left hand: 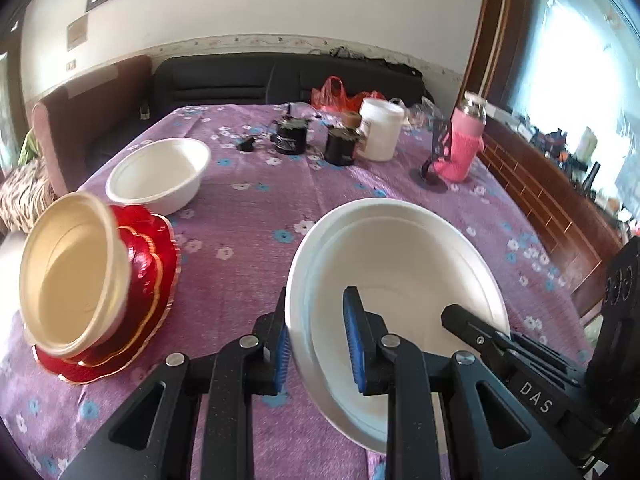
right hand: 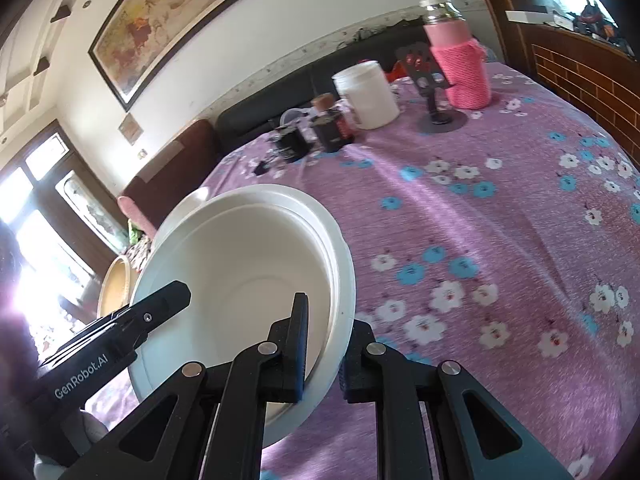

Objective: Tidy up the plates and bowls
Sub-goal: 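Carry the white bowl with both grippers onto the stack and open them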

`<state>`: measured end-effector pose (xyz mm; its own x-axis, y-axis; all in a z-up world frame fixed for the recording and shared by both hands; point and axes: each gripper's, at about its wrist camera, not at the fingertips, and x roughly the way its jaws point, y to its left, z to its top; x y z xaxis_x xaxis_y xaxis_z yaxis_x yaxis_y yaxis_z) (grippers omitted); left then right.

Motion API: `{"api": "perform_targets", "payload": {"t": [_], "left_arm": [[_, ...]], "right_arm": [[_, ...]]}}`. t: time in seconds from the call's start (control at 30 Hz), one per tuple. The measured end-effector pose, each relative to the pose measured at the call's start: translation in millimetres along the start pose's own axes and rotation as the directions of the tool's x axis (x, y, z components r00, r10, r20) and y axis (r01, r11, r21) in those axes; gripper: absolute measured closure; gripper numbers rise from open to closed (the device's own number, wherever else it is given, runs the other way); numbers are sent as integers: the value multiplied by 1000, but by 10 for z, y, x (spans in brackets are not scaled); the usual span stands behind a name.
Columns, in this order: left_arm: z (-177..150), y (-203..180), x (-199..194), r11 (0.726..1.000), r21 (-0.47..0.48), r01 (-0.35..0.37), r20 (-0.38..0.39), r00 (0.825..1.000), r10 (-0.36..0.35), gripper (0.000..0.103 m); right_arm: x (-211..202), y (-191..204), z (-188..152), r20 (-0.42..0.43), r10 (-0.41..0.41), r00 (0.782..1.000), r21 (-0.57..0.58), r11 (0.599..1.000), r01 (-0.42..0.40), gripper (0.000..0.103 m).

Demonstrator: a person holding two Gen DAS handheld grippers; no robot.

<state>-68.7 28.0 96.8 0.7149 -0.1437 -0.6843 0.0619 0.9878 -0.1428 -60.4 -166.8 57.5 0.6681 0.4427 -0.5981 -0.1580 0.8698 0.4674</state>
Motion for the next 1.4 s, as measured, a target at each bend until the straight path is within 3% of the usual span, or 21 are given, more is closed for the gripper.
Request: {"api": "perform_targets", "payload": {"t": [0.3,0.5,0.87,1.1,1.4], "left_arm": [[24,574,-429,994,-105,-24,76,997,32,80],[54,1147,-633,977,-198,-81,115,988,106,80],[207,2214,-559,925,-309,-223,63,965,254,79],[129,2518,-395,909,-337,-245,17,964,265,79],[57,2573,-242,907,-337,-251,-5,964,265,79]], "right_arm": [[-4,688,50,-8,30,1000,-118,993,-30,89],[230,1271,80,-44,65,997,-190,979,-72,89],[1027,2402,153,-147,51,988,-321,942,-97,89],[1419,2608,41,-204,10,979,-350,933,-83,88],[1571,2598,-16,-203,-29,979,-372,927,-49,88]]}}
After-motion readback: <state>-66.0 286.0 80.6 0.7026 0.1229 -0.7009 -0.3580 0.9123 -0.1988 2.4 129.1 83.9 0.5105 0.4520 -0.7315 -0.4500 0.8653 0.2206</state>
